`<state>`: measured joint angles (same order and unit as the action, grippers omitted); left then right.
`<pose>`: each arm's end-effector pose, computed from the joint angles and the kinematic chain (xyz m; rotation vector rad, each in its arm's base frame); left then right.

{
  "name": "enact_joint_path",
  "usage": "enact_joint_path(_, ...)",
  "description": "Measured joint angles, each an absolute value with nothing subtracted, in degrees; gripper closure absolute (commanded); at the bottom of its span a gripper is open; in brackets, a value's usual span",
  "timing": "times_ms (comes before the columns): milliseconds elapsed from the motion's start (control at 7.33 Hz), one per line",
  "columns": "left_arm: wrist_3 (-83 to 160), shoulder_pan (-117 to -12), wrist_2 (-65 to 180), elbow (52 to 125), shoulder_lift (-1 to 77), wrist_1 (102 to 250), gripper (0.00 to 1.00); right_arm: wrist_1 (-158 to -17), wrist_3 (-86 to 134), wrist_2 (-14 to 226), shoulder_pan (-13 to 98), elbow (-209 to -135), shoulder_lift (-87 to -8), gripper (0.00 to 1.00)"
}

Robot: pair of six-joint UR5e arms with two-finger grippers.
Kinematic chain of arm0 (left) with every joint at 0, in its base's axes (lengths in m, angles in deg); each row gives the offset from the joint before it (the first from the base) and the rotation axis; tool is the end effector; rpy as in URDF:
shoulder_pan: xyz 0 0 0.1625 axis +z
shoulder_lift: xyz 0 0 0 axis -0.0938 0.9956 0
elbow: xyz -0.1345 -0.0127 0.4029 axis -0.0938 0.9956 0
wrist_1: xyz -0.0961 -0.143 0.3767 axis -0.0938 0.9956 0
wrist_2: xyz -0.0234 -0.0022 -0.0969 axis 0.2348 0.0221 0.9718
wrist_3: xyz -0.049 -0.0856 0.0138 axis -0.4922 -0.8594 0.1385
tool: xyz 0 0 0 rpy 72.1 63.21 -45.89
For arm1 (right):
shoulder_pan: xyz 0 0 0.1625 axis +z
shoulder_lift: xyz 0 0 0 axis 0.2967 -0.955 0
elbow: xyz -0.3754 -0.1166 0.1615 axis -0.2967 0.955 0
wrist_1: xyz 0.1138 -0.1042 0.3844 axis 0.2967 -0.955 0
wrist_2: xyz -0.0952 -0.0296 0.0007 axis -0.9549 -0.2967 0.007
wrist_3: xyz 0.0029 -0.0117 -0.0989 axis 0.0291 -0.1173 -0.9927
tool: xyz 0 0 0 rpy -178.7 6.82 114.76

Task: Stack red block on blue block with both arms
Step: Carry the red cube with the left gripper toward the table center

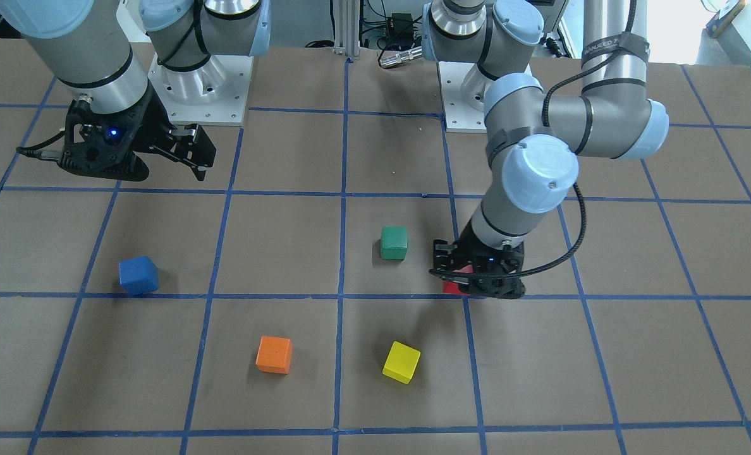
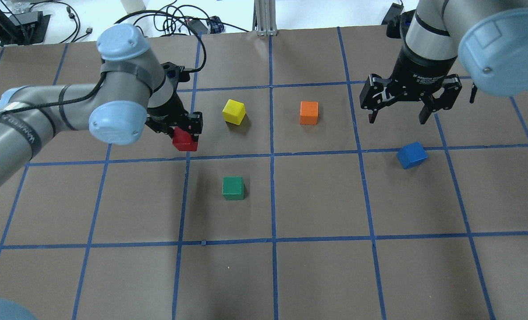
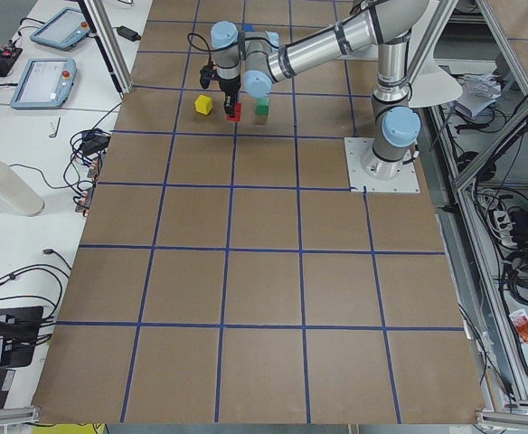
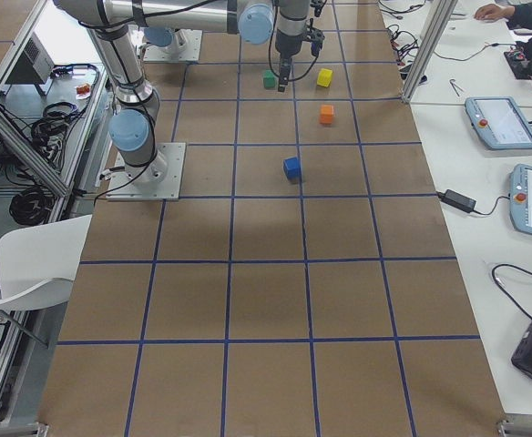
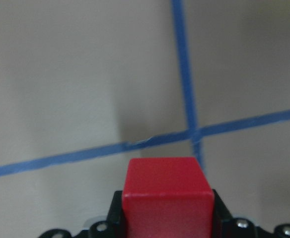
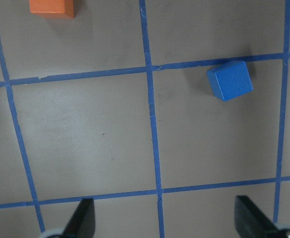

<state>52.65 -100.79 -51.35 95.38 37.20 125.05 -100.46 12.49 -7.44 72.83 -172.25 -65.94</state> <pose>-0.1926 -0.5690 0.2889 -0.1297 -3.0930 -0.0380 0.1332 -0.4932 0.4453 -0.1357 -3.1220 -0.1478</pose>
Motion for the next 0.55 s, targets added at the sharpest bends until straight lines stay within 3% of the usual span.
enact_joint_path(273, 42.7, -110.5, -51.6, 89.2, 41.4, 126.0, 1.0, -100.5, 12.3, -7.4, 72.7, -172.4, -65.9, 0.0)
enact_joint_path(545, 39.5, -115.4, -51.8, 88.3, 45.6, 122.1, 1.0, -100.5, 12.2, -7.4, 72.4, -172.4, -65.8, 0.0)
